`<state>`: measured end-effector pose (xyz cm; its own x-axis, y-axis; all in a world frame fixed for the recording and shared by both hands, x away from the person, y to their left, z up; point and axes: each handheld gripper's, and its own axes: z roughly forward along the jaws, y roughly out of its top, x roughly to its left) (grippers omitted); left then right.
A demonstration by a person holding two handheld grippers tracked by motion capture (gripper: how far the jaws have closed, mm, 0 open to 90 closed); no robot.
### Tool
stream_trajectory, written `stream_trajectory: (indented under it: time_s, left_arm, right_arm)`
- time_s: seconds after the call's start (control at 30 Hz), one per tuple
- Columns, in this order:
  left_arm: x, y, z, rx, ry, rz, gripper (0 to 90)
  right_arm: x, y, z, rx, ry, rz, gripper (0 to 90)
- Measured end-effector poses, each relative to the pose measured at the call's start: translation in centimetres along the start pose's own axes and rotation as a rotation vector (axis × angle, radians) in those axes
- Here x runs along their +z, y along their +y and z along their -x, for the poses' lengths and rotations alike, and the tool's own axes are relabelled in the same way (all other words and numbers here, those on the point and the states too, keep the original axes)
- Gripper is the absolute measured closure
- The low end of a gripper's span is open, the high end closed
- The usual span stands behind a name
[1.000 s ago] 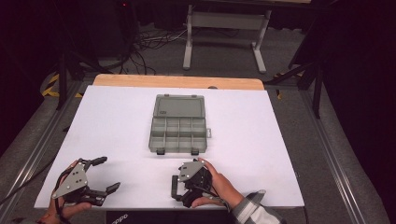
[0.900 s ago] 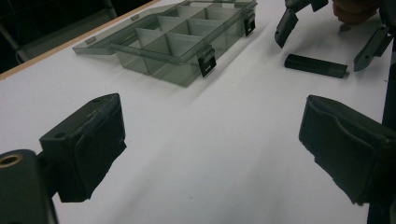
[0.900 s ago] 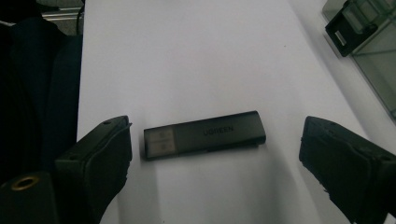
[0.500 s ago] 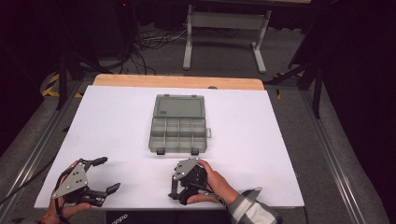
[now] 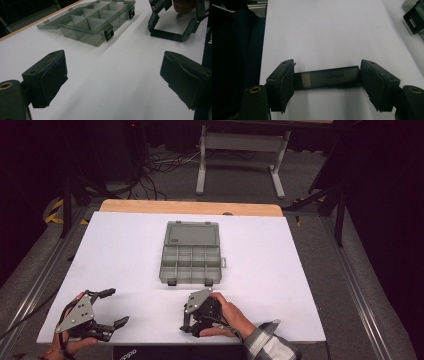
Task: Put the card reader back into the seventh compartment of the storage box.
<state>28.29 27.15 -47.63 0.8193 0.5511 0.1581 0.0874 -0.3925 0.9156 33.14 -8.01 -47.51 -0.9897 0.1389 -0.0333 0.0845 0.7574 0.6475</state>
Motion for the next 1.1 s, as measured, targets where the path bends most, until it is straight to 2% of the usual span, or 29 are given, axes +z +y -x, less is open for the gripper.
stream_trajectory:
  time_s: [0.63,1.1]
  left_arm:
    - [0.07,-0.02,0.07,-0.005,-0.009,-0.001,8.0]
    - [0.09,-0.03,0.09,-0.009,-0.014,-0.003,8.0]
  right_arm:
    - [-0.22,0.26,-0.72,-0.052,-0.046,-0.003,30.8]
    - [-0.97,0.34,-0.91,-0.065,-0.083,0.030,30.8]
